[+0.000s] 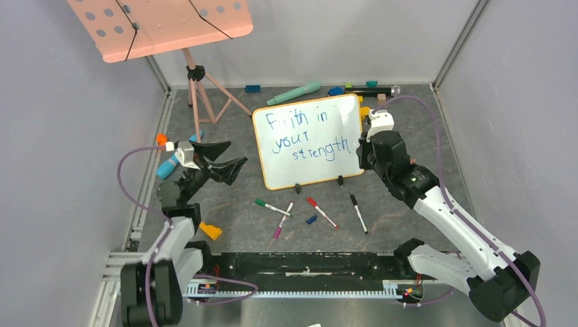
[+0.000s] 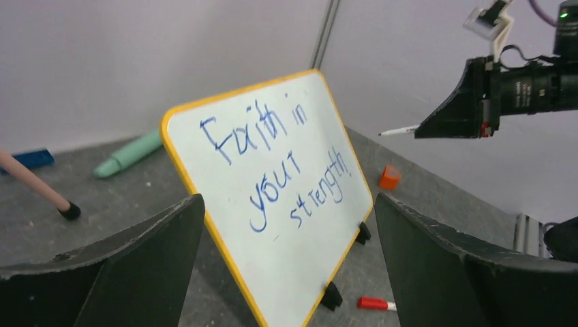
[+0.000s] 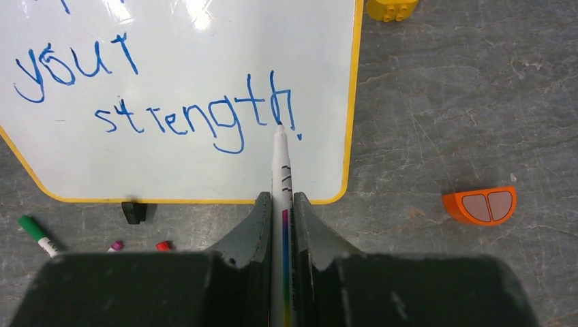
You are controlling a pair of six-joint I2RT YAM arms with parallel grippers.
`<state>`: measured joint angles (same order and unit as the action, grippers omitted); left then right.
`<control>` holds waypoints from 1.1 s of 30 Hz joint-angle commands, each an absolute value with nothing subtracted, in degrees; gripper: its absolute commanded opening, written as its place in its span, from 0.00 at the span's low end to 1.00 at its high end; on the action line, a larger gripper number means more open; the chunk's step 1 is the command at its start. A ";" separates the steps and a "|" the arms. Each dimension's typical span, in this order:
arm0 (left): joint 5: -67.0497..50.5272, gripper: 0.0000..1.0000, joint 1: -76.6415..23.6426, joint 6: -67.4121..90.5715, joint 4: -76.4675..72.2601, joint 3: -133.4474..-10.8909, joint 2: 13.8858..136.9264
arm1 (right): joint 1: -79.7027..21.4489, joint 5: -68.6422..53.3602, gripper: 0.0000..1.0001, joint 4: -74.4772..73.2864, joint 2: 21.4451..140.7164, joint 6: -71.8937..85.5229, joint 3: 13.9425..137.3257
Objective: Write a sentence on the whiteboard
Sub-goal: Pick up the pen cap from the center of the board.
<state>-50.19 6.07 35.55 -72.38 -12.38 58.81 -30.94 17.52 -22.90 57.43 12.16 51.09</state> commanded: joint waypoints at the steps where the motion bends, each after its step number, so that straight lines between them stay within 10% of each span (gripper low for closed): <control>1: -38.69 1.00 3.71 28.05 -51.02 -12.24 42.49 | -30.72 16.33 0.00 -23.05 56.36 12.08 54.91; 5: -24.74 1.00 3.60 35.76 -37.61 -9.66 27.20 | -30.77 14.77 0.00 -23.19 55.07 12.16 55.02; 10: -17.03 1.00 3.53 63.12 -46.72 -2.84 36.68 | -30.76 11.22 0.00 -24.48 53.10 12.72 54.93; 13: -28.99 0.88 -2.16 56.51 -42.39 -12.12 48.00 | -30.76 10.30 0.00 -26.40 50.80 12.80 54.78; 17: -9.83 1.00 -23.17 38.05 -18.61 -20.27 43.77 | -30.74 9.50 0.00 -30.62 48.68 12.25 55.01; 22: -7.10 0.91 -37.28 29.46 2.29 -31.25 50.24 | -30.69 7.23 0.00 -34.35 45.85 12.89 54.33; 33: -2.46 0.80 -57.73 11.03 9.48 -37.70 63.99 | -30.67 7.41 0.00 -38.50 40.58 14.96 52.60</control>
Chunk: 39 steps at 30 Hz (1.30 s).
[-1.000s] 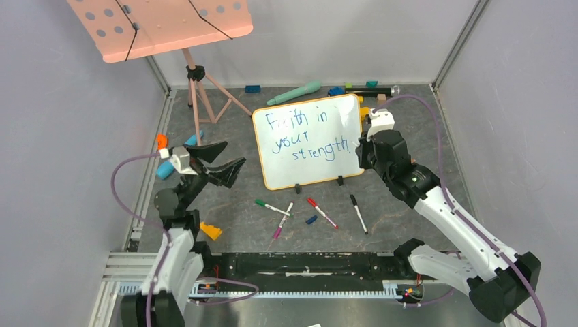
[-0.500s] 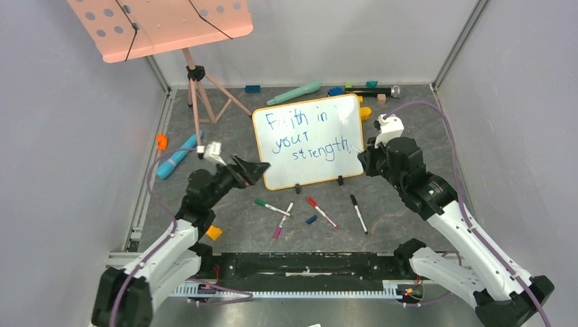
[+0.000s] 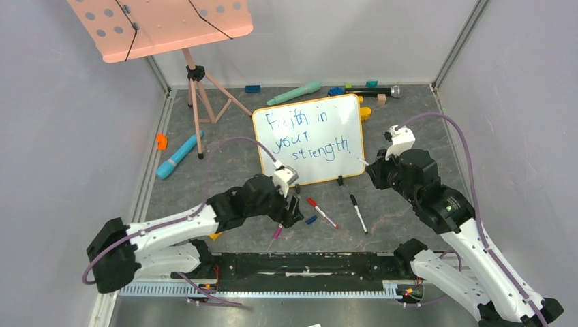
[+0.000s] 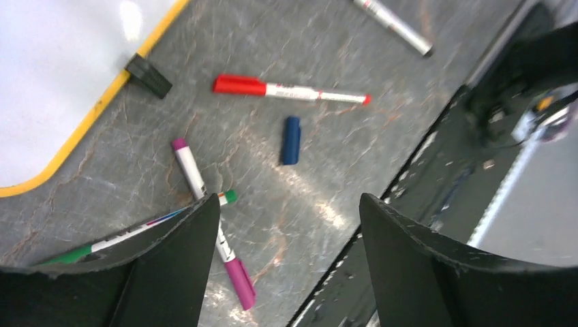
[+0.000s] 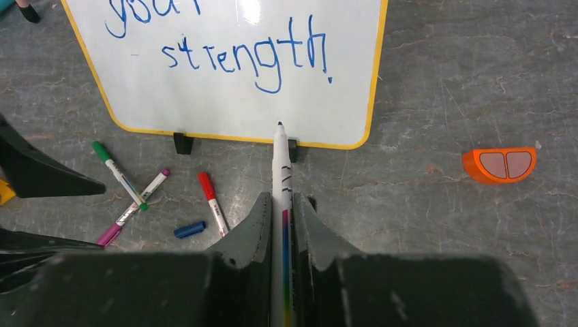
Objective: Write a sentence on the whiteboard
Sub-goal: Pick up the pen cap from the center of the board.
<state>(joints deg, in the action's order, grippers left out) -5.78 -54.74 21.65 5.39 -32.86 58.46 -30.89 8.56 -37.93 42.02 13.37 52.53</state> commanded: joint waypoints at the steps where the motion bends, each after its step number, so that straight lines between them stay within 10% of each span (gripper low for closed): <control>1: -2.63 0.82 -58.84 9.97 9.84 -38.68 65.83 | -30.71 7.48 0.00 -38.42 40.30 15.11 52.29; 28: 1.81 0.55 -65.07 1.30 6.95 -50.08 96.08 | -30.73 7.15 0.00 -38.33 38.50 17.04 50.64; 31: 0.27 0.44 -65.05 0.09 7.71 -50.54 97.87 | -30.63 7.07 0.00 -39.81 37.89 17.83 49.90; 35: -2.99 0.03 -65.05 -3.74 6.11 -47.70 96.93 | -30.68 5.16 0.00 -43.59 37.99 19.52 49.48; 39: -1.19 0.02 -65.10 -4.70 0.67 -42.60 91.70 | -30.73 1.10 0.00 -46.20 37.55 21.13 48.67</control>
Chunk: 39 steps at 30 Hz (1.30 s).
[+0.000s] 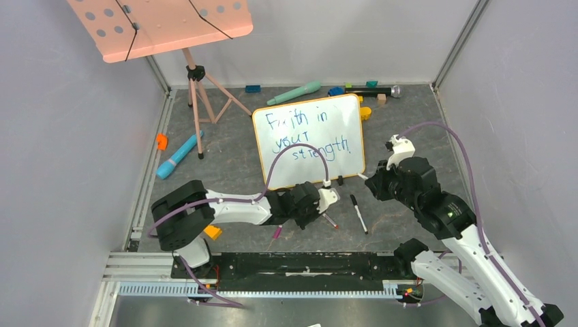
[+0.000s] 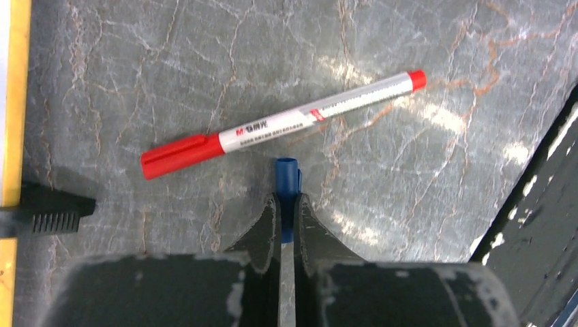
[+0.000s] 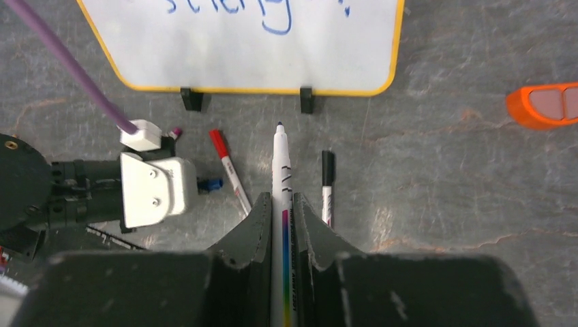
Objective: Write a sentence on the whiteboard
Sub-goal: Pick up the pen cap from the center of the board, then insert the whiteboard marker without the cap into the pen cap.
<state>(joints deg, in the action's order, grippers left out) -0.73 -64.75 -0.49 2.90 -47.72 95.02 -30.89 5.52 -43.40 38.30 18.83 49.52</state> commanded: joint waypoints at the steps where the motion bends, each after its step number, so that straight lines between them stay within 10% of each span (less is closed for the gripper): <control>1: -0.76 0.02 -65.09 -5.75 -2.10 -40.65 89.63 | -30.68 0.24 0.00 -46.51 37.34 21.47 48.40; 16: 2.47 0.02 -64.43 -26.25 -49.13 -18.05 78.70 | -30.76 -26.65 0.00 -33.11 41.13 21.88 37.11; 39: -14.68 0.02 -62.78 -28.57 -64.80 -13.11 82.13 | -30.74 -29.51 0.00 -29.51 44.41 20.34 35.04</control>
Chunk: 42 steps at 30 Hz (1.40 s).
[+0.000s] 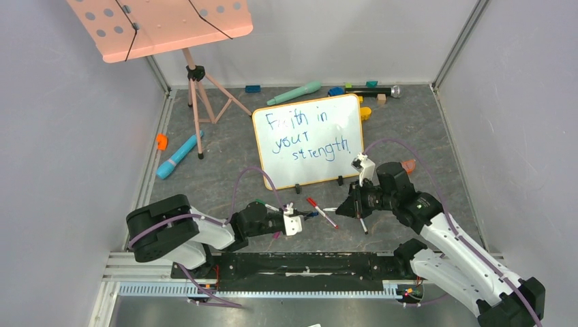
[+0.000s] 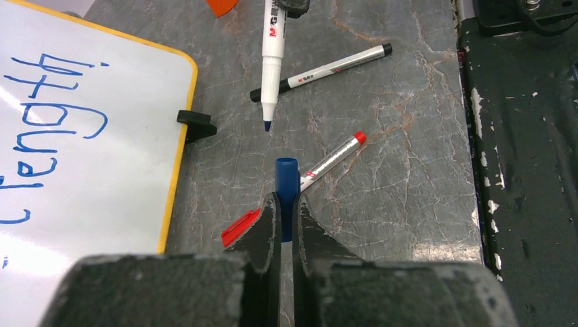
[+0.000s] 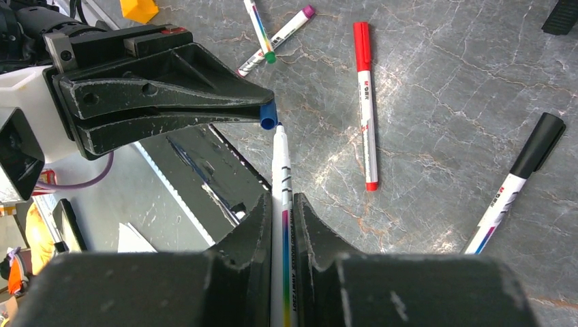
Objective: Write a sentence on the whiteboard
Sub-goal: Insert the whiteboard marker without the cap into the pen cap.
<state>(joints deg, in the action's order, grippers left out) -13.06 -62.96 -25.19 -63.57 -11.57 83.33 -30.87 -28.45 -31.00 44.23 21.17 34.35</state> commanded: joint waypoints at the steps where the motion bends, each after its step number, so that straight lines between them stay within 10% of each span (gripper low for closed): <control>1: -14.36 0.02 -62.79 -28.33 -65.62 -12.90 82.61 | -30.76 -29.87 0.00 -29.30 44.51 20.37 34.90; 42: -13.05 0.02 -62.80 -28.01 -64.86 -13.45 83.03 | -31.11 -33.62 0.00 -21.55 47.87 22.24 29.94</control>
<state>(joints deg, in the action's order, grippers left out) -13.41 -62.96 -25.21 -62.63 -12.08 83.20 -30.92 -32.91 -24.86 47.64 21.54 30.89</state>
